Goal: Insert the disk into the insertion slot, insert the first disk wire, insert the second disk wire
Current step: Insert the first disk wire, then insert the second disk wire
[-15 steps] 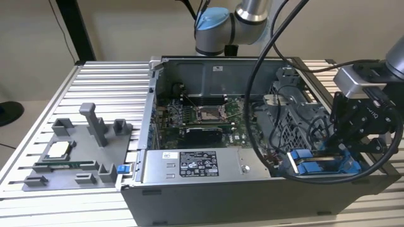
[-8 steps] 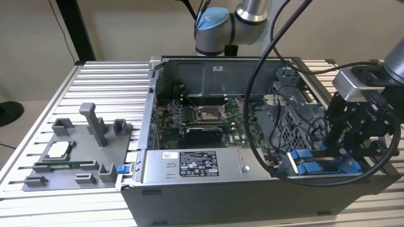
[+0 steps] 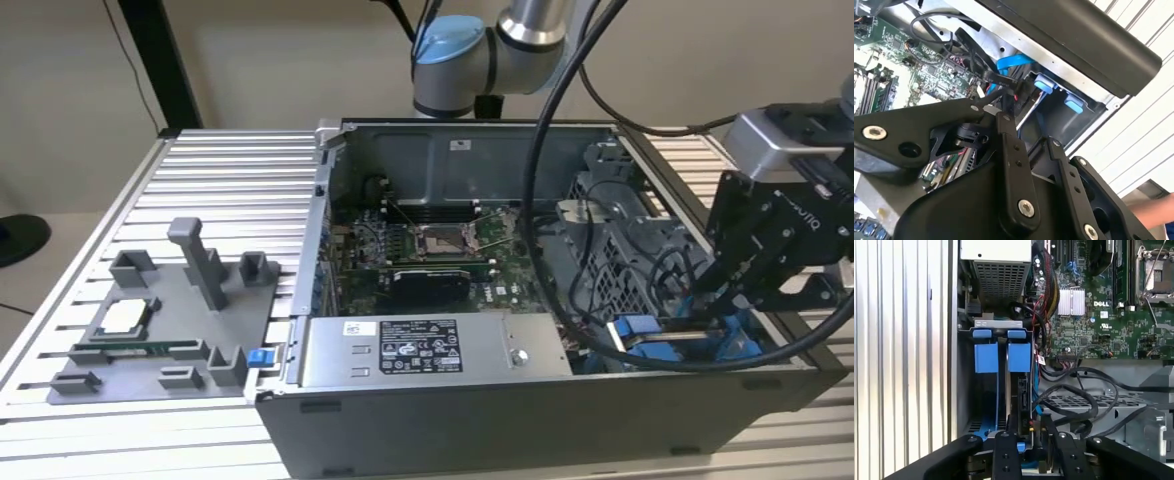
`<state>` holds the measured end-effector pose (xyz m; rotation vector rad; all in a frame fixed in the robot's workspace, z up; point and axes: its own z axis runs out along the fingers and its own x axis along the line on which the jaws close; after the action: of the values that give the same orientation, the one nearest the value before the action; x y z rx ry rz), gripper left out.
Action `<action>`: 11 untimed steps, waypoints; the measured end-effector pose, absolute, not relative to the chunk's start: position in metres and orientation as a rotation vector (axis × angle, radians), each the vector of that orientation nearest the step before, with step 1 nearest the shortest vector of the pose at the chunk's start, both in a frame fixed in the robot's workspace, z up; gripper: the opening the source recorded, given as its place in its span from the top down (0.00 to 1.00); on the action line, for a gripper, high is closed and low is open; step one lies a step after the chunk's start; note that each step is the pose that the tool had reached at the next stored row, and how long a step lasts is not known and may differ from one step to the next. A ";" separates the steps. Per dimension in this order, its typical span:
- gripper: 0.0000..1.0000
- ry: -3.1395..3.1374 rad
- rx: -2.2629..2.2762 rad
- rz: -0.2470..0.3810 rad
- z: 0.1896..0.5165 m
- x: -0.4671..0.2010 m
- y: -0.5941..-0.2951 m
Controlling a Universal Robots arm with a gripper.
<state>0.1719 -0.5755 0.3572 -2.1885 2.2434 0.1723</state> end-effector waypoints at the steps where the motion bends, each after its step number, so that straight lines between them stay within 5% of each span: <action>1: 0.00 2.243 -2.189 0.172 0.358 0.172 -0.576; 11: 0.00 2.243 -2.188 0.172 0.359 0.172 -0.576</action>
<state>0.1718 -0.5755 0.3588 -2.1884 2.2435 0.1723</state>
